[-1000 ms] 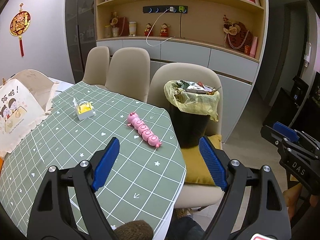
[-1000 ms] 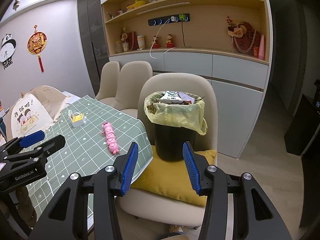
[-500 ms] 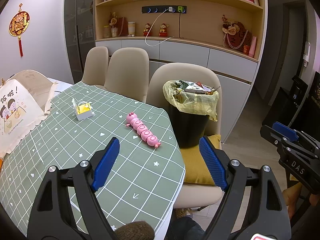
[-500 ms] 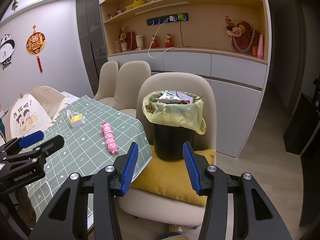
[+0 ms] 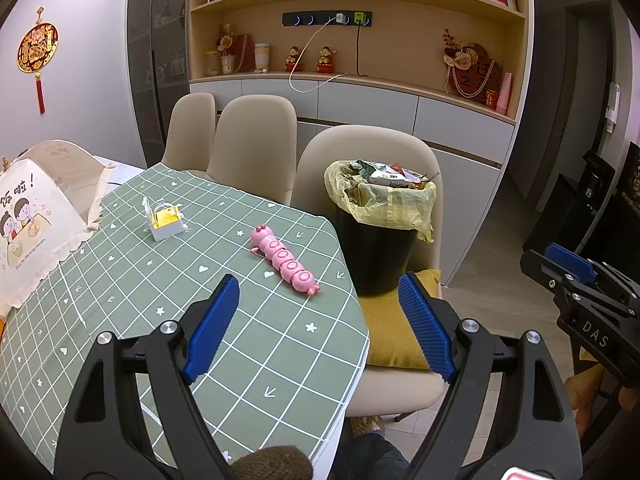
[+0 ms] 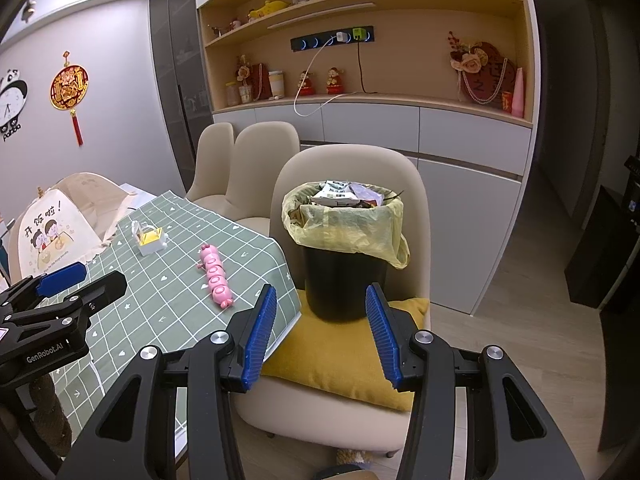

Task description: Collect trash

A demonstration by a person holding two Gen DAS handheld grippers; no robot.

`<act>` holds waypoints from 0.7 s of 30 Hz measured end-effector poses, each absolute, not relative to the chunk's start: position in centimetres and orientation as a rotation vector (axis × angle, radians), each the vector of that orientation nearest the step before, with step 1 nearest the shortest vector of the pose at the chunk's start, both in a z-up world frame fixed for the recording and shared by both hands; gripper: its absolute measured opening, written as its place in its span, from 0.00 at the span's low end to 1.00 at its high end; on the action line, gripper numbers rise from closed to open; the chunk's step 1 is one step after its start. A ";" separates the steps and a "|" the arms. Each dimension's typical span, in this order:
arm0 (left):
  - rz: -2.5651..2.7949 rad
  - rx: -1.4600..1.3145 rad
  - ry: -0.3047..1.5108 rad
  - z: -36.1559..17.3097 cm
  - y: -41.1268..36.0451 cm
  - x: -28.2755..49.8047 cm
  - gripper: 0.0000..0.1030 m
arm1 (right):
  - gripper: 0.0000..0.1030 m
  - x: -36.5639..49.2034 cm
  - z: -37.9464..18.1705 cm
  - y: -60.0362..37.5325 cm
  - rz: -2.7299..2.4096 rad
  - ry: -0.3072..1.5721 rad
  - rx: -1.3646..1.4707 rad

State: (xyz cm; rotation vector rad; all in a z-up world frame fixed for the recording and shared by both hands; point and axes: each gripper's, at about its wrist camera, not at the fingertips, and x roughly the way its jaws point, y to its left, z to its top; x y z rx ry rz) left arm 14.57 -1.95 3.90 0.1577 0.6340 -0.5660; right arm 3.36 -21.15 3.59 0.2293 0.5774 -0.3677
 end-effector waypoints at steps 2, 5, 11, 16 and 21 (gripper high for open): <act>-0.566 0.157 0.635 3.9 -1.9 14.6 0.76 | 0.43 3.4 3.6 -21.2 -0.368 0.579 0.228; -0.568 0.157 0.635 3.9 -1.9 14.6 0.76 | 0.43 3.4 3.6 -21.1 -0.368 0.578 0.228; -0.572 0.161 0.632 4.0 -2.0 14.6 0.76 | 0.43 3.4 3.5 -21.2 -0.368 0.580 0.231; -0.574 0.163 0.630 4.1 -2.2 14.6 0.76 | 0.43 3.4 3.6 -21.2 -0.371 0.579 0.232; -0.574 0.162 0.630 4.0 -2.2 14.6 0.76 | 0.43 3.3 3.6 -21.3 -0.370 0.578 0.232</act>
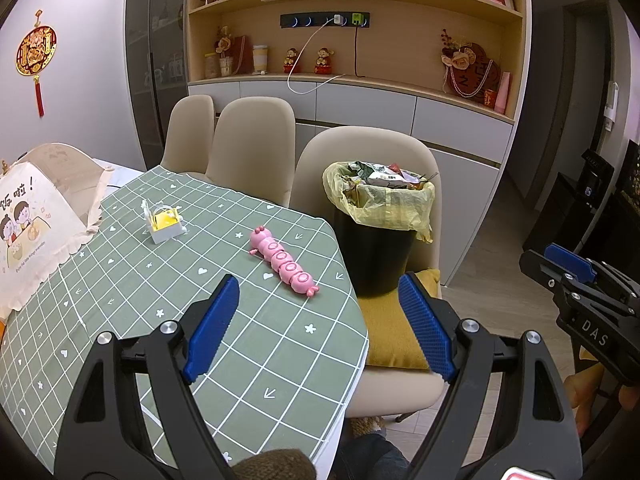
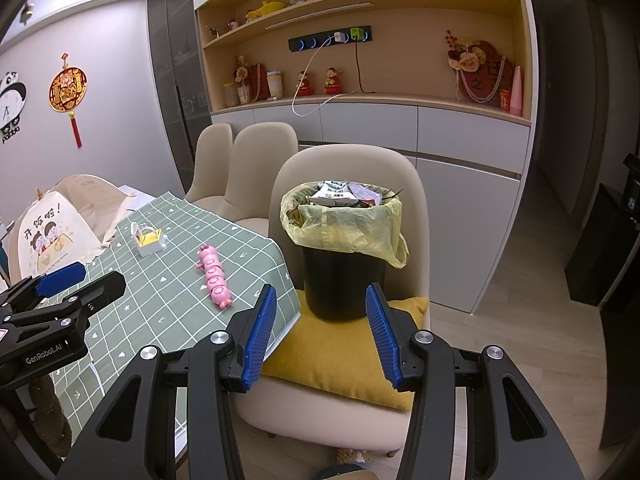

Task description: Collect trash

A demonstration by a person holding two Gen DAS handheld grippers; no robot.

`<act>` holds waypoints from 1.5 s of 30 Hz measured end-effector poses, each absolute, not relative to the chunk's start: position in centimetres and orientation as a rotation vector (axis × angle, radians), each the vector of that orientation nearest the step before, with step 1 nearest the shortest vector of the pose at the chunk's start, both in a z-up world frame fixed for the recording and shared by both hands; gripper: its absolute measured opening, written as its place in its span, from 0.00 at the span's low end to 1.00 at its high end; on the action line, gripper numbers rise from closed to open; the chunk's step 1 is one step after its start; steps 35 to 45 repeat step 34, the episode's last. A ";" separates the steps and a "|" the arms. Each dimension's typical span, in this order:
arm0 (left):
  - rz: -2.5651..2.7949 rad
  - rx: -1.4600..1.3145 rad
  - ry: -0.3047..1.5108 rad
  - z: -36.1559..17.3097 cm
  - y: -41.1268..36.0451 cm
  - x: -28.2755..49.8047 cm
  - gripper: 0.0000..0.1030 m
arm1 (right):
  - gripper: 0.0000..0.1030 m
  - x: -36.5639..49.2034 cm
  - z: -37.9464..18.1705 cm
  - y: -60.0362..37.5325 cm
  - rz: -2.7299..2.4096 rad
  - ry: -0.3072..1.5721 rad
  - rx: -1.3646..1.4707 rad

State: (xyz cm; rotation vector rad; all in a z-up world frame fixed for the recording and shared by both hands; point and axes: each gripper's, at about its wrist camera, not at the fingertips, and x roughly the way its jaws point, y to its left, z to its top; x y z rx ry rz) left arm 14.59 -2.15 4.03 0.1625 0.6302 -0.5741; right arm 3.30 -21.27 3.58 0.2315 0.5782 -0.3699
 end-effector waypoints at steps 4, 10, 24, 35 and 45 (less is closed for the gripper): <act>-0.574 0.162 0.631 4.0 -2.2 14.6 0.76 | 0.43 3.3 3.6 -21.3 -0.371 0.578 0.232; -0.574 0.161 0.631 4.1 -2.3 14.6 0.76 | 0.43 3.2 3.7 -21.3 -0.373 0.580 0.232; -0.588 0.160 0.636 3.8 -2.3 14.7 0.76 | 0.43 3.2 3.7 -21.3 -0.376 0.579 0.229; -0.343 0.085 0.853 -1.6 4.8 21.1 0.76 | 0.43 5.1 3.8 -20.6 -0.347 0.608 0.159; -0.343 0.085 0.853 -1.6 4.8 21.1 0.76 | 0.43 5.1 3.8 -20.6 -0.347 0.608 0.159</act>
